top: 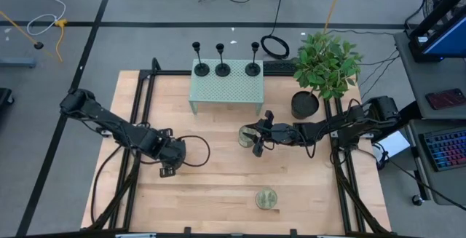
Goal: Pick & Place candle stick holders
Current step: Put the middle green scented candle on the shelf
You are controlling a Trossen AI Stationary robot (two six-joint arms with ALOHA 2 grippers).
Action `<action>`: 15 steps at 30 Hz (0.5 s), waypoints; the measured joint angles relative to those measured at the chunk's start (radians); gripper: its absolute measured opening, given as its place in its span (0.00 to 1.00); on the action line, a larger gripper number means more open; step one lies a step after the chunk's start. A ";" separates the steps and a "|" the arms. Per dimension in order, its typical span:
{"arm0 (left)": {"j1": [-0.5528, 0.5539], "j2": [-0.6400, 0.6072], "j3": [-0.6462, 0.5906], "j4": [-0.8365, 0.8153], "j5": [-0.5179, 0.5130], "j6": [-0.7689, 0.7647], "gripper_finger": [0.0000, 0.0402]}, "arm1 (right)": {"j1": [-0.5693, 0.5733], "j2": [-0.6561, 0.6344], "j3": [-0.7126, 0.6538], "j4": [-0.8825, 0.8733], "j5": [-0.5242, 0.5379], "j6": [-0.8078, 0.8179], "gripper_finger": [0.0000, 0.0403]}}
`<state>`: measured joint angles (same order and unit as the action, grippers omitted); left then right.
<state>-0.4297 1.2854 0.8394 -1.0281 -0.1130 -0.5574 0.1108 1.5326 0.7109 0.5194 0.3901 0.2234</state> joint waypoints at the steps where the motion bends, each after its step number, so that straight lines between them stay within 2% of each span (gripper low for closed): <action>1: 0.000 0.000 -0.001 0.007 -0.006 0.007 0.03 | 0.000 0.000 0.000 0.000 0.000 0.000 0.35; 8: 0.018 -0.002 0.038 0.092 -0.009 0.169 0.02 | 0.000 0.000 0.000 0.000 0.000 0.000 0.35; 15: 0.069 -0.002 0.197 0.090 -0.031 0.360 0.01 | 0.000 0.000 0.000 0.001 0.000 0.000 0.35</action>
<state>-0.3604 1.2839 1.0366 -0.9378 -0.1445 -0.1975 0.1108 1.5326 0.7109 0.5200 0.3904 0.2234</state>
